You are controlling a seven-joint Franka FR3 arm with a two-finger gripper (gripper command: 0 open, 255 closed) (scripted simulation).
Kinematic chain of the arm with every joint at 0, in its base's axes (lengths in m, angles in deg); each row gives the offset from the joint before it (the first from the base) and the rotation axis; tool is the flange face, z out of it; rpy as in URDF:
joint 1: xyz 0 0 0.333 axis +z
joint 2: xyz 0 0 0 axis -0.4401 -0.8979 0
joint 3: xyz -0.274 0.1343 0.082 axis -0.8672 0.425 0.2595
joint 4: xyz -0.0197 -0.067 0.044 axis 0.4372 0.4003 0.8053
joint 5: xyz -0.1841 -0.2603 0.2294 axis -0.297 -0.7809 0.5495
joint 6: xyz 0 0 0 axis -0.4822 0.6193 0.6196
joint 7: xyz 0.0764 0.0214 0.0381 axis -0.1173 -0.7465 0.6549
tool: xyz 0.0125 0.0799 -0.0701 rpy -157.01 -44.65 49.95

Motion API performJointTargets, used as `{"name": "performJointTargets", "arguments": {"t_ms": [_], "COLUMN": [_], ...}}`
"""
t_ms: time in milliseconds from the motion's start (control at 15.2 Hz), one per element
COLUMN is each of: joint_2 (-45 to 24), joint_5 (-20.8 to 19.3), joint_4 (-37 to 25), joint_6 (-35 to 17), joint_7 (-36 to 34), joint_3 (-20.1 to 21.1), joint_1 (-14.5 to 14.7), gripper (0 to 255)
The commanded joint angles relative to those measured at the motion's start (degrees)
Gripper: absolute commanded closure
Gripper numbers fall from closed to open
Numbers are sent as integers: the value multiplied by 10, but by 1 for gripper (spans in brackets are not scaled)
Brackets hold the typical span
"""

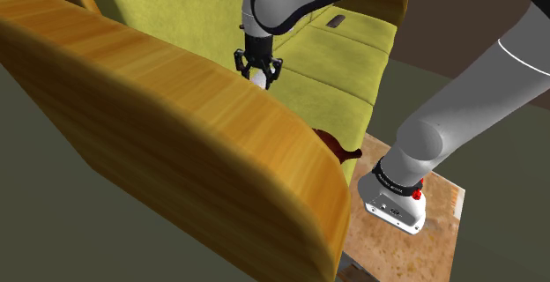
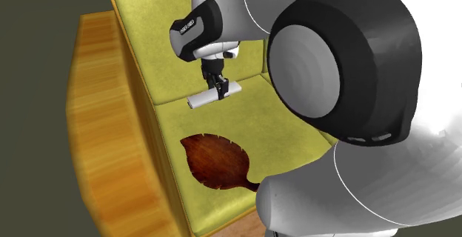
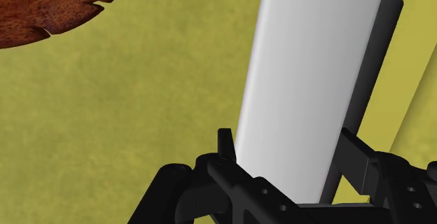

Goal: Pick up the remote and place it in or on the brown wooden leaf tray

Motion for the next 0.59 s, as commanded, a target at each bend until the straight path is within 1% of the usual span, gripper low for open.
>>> {"name": "performJointTargets", "arguments": {"t_ms": [0,264,528], "joint_2": [7,20,117], "joint_5": [3,9,61], "joint_4": [-10,-29,54], "joint_6": [16,47,52], "joint_7": [2,7,25], "joint_3": [-1,-5,-12], "joint_1": [1,1,25], "gripper": [255,255,255]}}
